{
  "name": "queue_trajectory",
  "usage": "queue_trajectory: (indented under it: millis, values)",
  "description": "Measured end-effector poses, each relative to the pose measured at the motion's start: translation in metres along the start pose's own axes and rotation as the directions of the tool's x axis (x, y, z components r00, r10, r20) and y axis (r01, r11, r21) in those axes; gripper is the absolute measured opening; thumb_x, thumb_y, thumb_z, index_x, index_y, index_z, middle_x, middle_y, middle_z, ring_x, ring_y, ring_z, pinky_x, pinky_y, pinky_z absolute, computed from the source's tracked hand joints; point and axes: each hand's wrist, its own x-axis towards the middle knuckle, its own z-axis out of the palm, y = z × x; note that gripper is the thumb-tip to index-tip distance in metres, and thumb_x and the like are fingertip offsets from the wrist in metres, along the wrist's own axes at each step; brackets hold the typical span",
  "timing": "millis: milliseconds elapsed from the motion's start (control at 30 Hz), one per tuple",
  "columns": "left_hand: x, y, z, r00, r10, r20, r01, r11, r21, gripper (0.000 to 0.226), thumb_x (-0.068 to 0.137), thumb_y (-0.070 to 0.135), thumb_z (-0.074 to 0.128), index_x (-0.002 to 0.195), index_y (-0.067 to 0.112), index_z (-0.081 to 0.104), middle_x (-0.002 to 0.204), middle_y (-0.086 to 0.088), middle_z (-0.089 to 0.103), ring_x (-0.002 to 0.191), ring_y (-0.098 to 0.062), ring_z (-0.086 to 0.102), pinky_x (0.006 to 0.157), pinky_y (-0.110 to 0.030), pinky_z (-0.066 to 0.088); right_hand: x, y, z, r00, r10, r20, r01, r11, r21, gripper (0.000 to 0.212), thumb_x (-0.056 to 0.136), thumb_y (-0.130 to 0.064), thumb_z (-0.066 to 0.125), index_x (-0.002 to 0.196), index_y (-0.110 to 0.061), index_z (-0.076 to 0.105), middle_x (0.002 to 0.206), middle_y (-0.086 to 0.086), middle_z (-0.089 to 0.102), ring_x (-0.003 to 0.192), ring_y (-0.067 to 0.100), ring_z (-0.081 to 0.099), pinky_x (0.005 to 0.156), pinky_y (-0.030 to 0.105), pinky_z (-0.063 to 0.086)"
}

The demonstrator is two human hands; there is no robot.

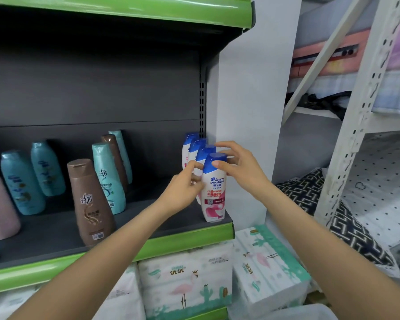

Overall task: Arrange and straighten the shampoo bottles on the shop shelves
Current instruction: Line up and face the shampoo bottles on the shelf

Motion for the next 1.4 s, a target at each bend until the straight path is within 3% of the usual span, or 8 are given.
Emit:
queue_trajectory:
  millis: [67, 167, 367, 500, 800, 1000, 1167, 1400]
  values:
    - [0.009, 0.003, -0.009, 0.991, 0.03, -0.131, -0.043, 0.995, -0.095, 0.035, 0.089, -0.005, 0.042, 0.097, 0.027, 0.053, 0.103, -0.01, 0.068, 0.093, -0.019, 0.065, 0.082, -0.035, 0.054, 0.003, -0.001, -0.002, 1.0, -0.012, 0.006, 0.012, 0.999, -0.034, 0.025, 0.085, -0.012, 0.067, 0.108, -0.021, 0.062, 0.11, 0.004, 0.064, 0.095, 0.023, 0.064, 0.076, 0.032, 0.056]
    - [0.027, 0.013, -0.018, 0.971, 0.117, -0.21, -0.109, 0.993, 0.052, 0.033, 0.091, -0.006, 0.039, 0.109, 0.017, 0.056, 0.111, -0.004, 0.062, 0.103, -0.015, 0.057, 0.083, -0.018, 0.045, 0.004, 0.003, -0.002, 1.0, 0.001, 0.004, -0.001, 0.999, -0.035, 0.021, 0.086, -0.013, 0.065, 0.106, -0.02, 0.062, 0.112, 0.007, 0.064, 0.096, 0.023, 0.063, 0.073, 0.03, 0.056]
    - [0.061, 0.009, -0.018, 0.99, 0.138, -0.005, -0.128, 0.927, 0.352, 0.051, 0.09, 0.011, 0.055, 0.138, 0.02, 0.042, 0.14, -0.006, 0.044, 0.127, -0.022, 0.042, 0.106, -0.037, 0.036, 0.001, 0.007, -0.001, 0.999, -0.03, -0.014, 0.03, 0.999, -0.034, 0.021, 0.087, -0.013, 0.065, 0.106, -0.021, 0.063, 0.109, 0.001, 0.065, 0.098, 0.022, 0.062, 0.079, 0.034, 0.056]
    - [0.058, 0.002, -0.017, 0.989, 0.127, 0.07, -0.141, 0.959, 0.246, 0.052, 0.087, 0.017, 0.064, 0.134, 0.023, 0.044, 0.133, -0.002, 0.05, 0.108, -0.015, 0.051, 0.086, -0.023, 0.042, 0.0, 0.006, -0.003, 0.999, -0.052, 0.013, 0.052, 0.996, -0.079, 0.023, 0.086, -0.012, 0.065, 0.105, -0.026, 0.063, 0.109, -0.006, 0.064, 0.099, 0.02, 0.061, 0.085, 0.038, 0.054]
    - [0.04, -0.014, -0.023, 0.985, 0.096, -0.143, -0.082, 0.992, 0.097, 0.055, 0.079, 0.009, 0.072, 0.122, 0.021, 0.04, 0.12, -0.006, 0.055, 0.088, -0.009, 0.059, 0.06, -0.011, 0.05, -0.006, 0.003, -0.002, 0.999, -0.049, 0.005, 0.049, 0.993, -0.107, 0.031, 0.086, -0.007, 0.064, 0.114, -0.02, 0.063, 0.112, -0.006, 0.063, 0.102, 0.018, 0.059, 0.089, 0.035, 0.052]
    - [0.014, -0.018, -0.037, 0.97, 0.106, -0.217, -0.087, 0.992, 0.095, 0.053, 0.079, 0.011, 0.072, 0.123, 0.024, 0.046, 0.116, -0.002, 0.059, 0.092, -0.006, 0.06, 0.067, -0.011, 0.049, -0.01, 0.0, -0.001, 1.0, -0.014, 0.007, 0.015, 0.989, -0.148, 0.038, 0.086, -0.003, 0.063, 0.12, -0.02, 0.061, 0.123, 0.002, 0.061, 0.107, 0.02, 0.058, 0.089, 0.031, 0.051]
    - [-0.011, -0.005, -0.057, 0.95, 0.172, -0.26, -0.127, 0.976, 0.179, 0.054, 0.078, 0.012, 0.073, 0.123, 0.029, 0.05, 0.106, -0.001, 0.059, 0.081, -0.01, 0.057, 0.076, -0.024, 0.052, -0.015, -0.012, 0.002, 0.995, -0.069, -0.074, 0.037, 0.93, -0.366, 0.038, 0.087, -0.007, 0.063, 0.122, -0.019, 0.06, 0.127, 0.004, 0.053, 0.113, 0.015, 0.05, 0.078, 0.009, 0.033]
    - [-0.03, 0.033, -0.082, 0.911, 0.235, -0.339, -0.216, 0.972, 0.093, 0.055, 0.078, 0.011, 0.073, 0.12, 0.036, 0.05, 0.1, 0.014, 0.058, 0.078, 0.009, 0.057, 0.067, -0.005, 0.045, -0.027, -0.051, 0.021, 0.986, -0.167, -0.023, 0.152, 0.938, -0.312, 0.033, 0.087, -0.016, 0.065, 0.119, -0.024, 0.061, 0.116, -0.007, 0.058, 0.101, 0.003, 0.052, 0.085, 0.007, 0.039]
